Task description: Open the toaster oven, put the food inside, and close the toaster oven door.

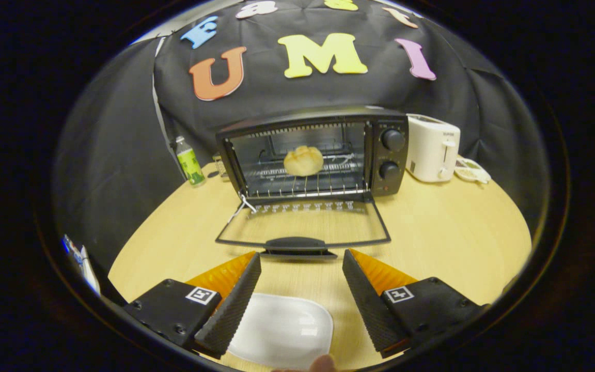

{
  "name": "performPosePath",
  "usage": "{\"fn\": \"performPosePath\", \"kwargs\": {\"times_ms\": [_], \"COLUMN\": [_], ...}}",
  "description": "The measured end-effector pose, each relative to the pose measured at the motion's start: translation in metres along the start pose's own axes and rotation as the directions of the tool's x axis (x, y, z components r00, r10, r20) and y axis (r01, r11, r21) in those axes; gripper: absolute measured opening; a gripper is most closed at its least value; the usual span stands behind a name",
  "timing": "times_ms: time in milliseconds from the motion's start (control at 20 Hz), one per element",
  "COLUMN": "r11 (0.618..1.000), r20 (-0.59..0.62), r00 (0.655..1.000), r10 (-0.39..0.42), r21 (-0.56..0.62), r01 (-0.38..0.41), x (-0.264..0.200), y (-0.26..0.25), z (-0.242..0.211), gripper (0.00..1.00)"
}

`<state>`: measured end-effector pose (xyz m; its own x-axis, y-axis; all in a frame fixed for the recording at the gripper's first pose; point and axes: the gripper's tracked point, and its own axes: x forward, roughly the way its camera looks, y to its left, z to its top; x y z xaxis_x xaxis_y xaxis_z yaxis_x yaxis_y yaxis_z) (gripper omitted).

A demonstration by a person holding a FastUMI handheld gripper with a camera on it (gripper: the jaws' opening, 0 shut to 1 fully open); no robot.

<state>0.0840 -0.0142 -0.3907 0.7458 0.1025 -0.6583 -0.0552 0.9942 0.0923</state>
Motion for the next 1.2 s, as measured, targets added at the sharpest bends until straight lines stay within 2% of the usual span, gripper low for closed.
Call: {"fn": "performPosePath", "kwargs": {"times_ms": [200, 550, 800, 1000, 1200], "r11": [0.999, 0.998, 0.996, 0.997, 0.998], "r20": [-0.073, -0.133, -0.160, -0.107, 0.020], "r00": [0.997, 0.989, 0.985, 0.993, 1.000], "r10": [-0.006, -0.063, -0.066, -0.047, -0.020], "r21": [0.032, -0.033, -0.066, -0.059, -0.065], "r01": [0.008, 0.059, 0.057, 0.041, 0.021], "x": [0.018, 0.051, 0.061, 0.060, 0.041], "y": [-0.005, -0.005, -0.004, -0.002, 0.005], "z": [-0.015, -0.020, -0.021, -0.016, 0.019], "gripper": [1.00, 1.00, 1.00, 1.00, 1.00]}}
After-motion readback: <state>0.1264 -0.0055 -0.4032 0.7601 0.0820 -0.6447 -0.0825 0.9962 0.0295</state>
